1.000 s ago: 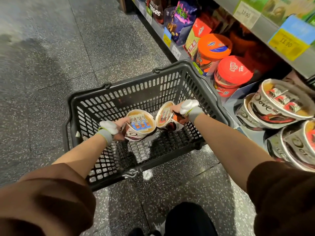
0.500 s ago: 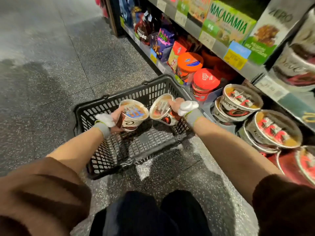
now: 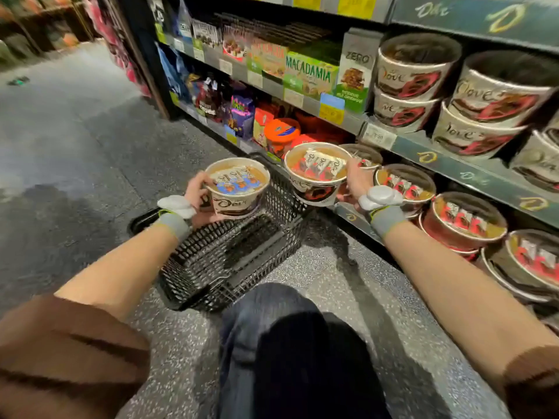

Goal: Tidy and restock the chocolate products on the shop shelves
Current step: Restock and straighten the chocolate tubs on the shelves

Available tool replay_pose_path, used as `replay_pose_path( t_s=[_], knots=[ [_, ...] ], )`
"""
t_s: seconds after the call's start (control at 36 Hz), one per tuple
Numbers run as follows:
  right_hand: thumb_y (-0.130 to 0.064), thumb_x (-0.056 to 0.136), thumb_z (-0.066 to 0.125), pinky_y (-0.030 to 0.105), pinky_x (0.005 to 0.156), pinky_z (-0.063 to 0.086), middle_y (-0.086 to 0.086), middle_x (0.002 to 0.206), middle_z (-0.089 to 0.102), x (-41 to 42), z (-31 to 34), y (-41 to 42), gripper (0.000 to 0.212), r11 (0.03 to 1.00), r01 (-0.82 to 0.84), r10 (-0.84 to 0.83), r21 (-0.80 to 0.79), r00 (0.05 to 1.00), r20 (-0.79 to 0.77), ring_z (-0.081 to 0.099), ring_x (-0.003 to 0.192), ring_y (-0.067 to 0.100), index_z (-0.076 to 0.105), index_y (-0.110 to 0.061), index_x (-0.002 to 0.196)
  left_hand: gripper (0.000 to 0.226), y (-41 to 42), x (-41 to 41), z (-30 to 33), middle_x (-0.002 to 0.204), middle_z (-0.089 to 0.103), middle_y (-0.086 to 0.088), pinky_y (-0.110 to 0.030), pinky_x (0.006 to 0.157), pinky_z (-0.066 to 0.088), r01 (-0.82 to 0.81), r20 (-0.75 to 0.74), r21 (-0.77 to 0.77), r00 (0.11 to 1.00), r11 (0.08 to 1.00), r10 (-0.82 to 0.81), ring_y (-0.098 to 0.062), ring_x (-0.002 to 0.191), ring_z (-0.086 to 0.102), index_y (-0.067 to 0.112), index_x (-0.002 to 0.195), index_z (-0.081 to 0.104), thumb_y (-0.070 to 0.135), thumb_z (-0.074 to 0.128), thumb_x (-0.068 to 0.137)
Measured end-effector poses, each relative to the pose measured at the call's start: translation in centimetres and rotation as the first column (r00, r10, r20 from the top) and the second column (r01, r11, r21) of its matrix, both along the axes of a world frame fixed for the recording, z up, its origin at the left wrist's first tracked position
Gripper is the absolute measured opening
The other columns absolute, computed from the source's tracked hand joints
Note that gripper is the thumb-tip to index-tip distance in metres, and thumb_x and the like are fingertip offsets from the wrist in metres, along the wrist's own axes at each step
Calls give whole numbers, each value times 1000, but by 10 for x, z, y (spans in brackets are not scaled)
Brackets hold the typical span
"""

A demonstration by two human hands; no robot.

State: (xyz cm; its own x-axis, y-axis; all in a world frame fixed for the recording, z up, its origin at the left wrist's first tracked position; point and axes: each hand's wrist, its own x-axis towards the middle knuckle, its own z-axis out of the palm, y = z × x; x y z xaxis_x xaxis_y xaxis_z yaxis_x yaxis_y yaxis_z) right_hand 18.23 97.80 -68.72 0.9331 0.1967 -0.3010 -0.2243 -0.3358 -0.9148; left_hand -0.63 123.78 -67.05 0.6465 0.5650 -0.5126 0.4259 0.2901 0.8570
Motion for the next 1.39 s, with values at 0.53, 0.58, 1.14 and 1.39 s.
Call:
replay_pose_path(
  t_s=[0.53, 0.58, 1.14, 1.39],
  knots=[
    [-61, 85, 37, 46, 91, 47, 11, 117, 57, -52, -23, -229, 64, 875, 481, -485, -59, 869, -102, 59, 100, 32, 60, -11, 119, 40, -165, 102, -14, 104, 68, -13, -31, 51, 55, 398, 5, -177, 915, 900, -403, -24, 67, 69, 11, 102, 63, 40, 52, 77],
    [-47, 92, 39, 35, 65, 49, 13, 99, 58, -67, -25, -250, 60, 868, 497, -493, -11, 858, -147, 57, 69, 28, 54, 1, 125, 53, -187, 108, -16, 106, 66, -14, -36, 64, 56, 456, 18, -200, 887, 867, -462, -29, 84, 67, 13, 101, 63, 49, 58, 63],
    [-34, 95, 42, 29, 61, 37, 12, 109, 60, -152, -35, -390, 34, 670, 742, -730, 0, 660, -180, 54, 79, 20, 60, -5, 101, 49, -340, 156, -25, 94, 62, -4, -38, 67, 55, 703, -48, -94, 704, 705, -708, -24, 82, 60, 16, 104, 60, 45, 58, 64],
    [-34, 97, 38, 30, 77, 36, 9, 109, 54, -168, -47, -421, 44, 599, 801, -783, 4, 586, -206, 49, 90, 21, 56, -3, 122, 46, -381, 153, -28, 79, 57, -3, -35, 72, 51, 761, -20, -126, 639, 636, -769, -22, 74, 52, 16, 84, 59, 51, 58, 53]
  ],
)
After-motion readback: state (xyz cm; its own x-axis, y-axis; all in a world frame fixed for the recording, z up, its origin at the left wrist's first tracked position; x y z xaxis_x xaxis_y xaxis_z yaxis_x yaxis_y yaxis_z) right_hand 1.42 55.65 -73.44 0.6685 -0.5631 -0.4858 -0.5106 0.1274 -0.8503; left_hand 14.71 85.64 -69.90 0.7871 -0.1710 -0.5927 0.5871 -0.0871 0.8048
